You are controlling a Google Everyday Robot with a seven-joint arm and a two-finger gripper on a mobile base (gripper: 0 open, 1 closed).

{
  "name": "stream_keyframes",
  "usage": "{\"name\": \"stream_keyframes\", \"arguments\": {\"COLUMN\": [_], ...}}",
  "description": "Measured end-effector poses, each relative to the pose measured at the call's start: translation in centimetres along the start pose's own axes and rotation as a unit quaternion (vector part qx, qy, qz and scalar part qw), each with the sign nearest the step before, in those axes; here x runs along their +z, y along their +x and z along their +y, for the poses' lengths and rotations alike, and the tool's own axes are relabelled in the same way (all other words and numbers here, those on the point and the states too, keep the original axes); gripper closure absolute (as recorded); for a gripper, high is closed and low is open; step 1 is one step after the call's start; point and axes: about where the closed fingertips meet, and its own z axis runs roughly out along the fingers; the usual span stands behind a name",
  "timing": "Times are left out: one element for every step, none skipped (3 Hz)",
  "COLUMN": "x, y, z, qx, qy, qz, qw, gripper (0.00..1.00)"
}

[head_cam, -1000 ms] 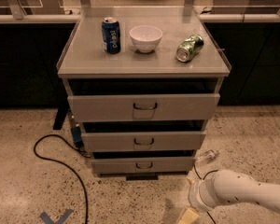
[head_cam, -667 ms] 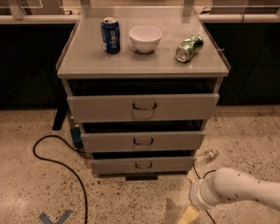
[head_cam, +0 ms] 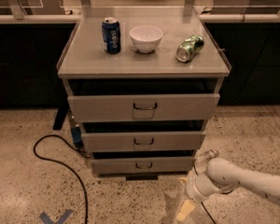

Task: Open bottom drawer

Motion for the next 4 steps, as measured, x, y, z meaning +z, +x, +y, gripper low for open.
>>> {"name": "stream_keyframes", "arguments": {"x": [-0.7, -0.7, 2.6, 8.3], "y": [-0.4, -0.4, 2.9, 8.8], "z": [-3.2, -3.2, -3.0, -3.3], "qx": [-0.006, -0.006, 0.034, 0.077], "qy": [0.02, 0.02, 0.01, 0.044], "qz": [-0.01, -0.01, -0.003, -0.022], "qw": [0.9997, 0.9997, 0.9994, 0.9958], "gripper": [0.0, 0.0, 0.0, 0.0]}}
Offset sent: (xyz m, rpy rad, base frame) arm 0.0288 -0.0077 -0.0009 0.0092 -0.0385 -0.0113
